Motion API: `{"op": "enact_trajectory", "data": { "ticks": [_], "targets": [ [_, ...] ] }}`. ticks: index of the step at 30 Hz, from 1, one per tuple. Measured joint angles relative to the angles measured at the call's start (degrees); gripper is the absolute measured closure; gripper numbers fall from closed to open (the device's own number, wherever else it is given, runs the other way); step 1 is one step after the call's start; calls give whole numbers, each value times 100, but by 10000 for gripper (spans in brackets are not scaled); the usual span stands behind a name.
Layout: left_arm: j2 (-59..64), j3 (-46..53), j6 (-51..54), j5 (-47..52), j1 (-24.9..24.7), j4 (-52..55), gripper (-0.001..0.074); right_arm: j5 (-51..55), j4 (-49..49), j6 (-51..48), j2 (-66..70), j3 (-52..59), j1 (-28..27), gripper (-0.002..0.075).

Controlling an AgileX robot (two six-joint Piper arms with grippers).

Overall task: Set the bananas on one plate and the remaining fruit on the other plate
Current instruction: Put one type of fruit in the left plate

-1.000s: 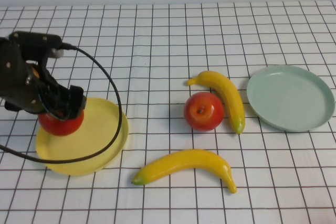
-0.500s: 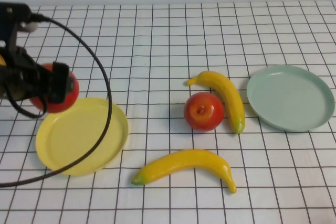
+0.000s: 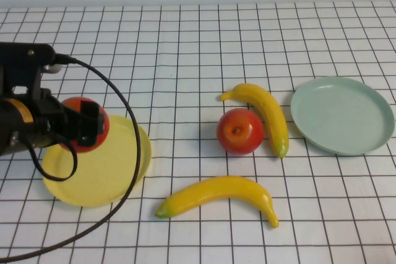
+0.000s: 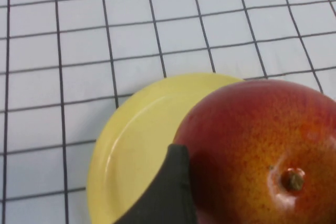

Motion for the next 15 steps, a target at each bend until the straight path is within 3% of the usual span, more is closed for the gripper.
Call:
{"op": "enact_trajectory", "data": {
  "ticks": [15],
  "targets": [
    [-396,695,-1419,-970,-105,1698,69,0,0,0,0,0,0,741]
  ]
}}
